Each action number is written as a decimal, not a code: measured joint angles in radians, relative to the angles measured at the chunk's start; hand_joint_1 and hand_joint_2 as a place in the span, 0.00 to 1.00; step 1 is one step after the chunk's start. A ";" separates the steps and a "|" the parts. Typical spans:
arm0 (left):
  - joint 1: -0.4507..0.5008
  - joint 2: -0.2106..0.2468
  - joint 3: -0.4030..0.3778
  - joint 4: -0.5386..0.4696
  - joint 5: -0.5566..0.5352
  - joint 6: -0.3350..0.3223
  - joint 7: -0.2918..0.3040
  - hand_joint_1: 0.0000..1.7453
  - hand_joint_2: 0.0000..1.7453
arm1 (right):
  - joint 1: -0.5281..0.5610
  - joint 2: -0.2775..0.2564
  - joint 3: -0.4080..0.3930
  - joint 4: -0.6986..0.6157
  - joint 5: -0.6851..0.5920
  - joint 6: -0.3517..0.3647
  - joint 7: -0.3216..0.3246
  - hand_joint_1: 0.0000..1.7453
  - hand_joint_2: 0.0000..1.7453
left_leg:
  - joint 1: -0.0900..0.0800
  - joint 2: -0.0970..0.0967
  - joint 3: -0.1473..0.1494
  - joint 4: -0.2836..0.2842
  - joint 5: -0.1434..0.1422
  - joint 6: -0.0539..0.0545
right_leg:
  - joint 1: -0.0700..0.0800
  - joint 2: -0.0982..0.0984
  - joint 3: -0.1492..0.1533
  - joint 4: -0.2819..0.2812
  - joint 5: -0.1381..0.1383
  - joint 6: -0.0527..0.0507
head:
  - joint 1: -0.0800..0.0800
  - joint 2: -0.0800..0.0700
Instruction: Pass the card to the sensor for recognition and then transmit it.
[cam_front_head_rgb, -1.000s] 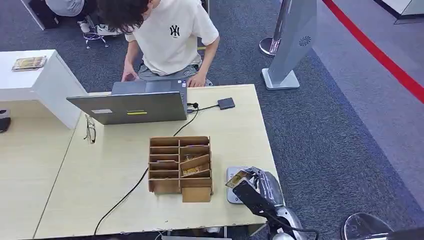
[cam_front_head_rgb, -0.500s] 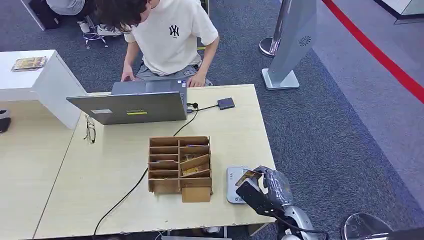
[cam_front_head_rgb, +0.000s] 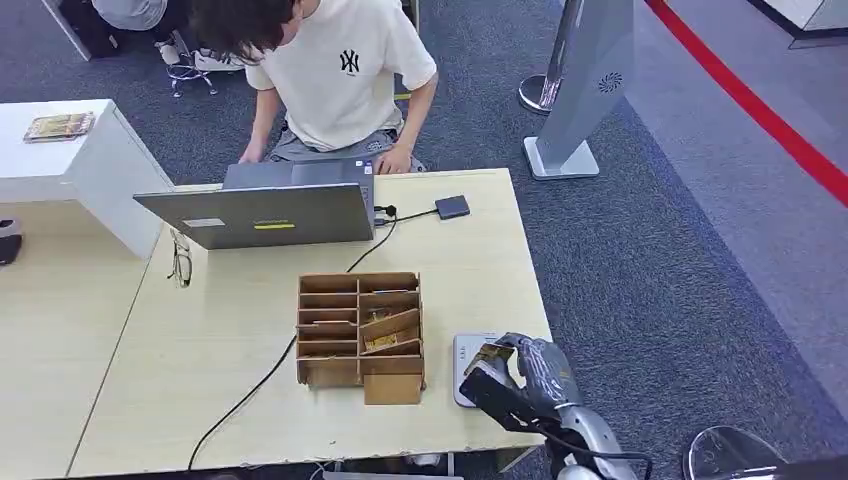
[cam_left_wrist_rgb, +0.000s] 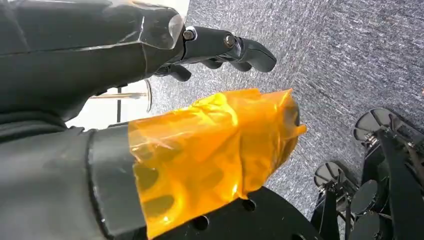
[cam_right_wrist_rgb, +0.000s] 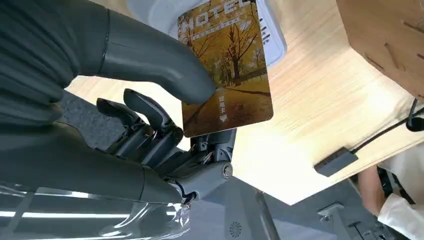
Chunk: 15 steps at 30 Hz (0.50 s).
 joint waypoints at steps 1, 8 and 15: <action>0.000 0.000 0.000 -0.002 0.000 0.000 0.000 0.00 0.00 | -0.001 0.000 0.002 0.002 0.000 0.000 0.000 1.00 1.00 | 0.000 0.000 0.000 0.000 0.000 0.000 | 0.000 0.000 0.000 0.000 0.000 0.000 | 0.000 0.000; 0.000 0.000 0.000 -0.005 0.000 0.000 0.000 0.00 0.00 | -0.003 0.003 0.007 0.006 0.000 0.000 0.000 1.00 1.00 | 0.000 0.000 0.000 0.000 0.000 0.000 | 0.000 0.000 0.000 0.000 0.000 0.000 | 0.000 0.000; 0.000 0.000 0.000 -0.007 -0.003 -0.004 0.000 0.00 0.00 | -0.009 0.006 0.013 0.012 0.027 0.021 0.007 1.00 1.00 | 0.000 0.000 0.000 0.000 0.000 0.000 | 0.000 0.000 0.000 0.000 0.000 0.000 | 0.000 0.000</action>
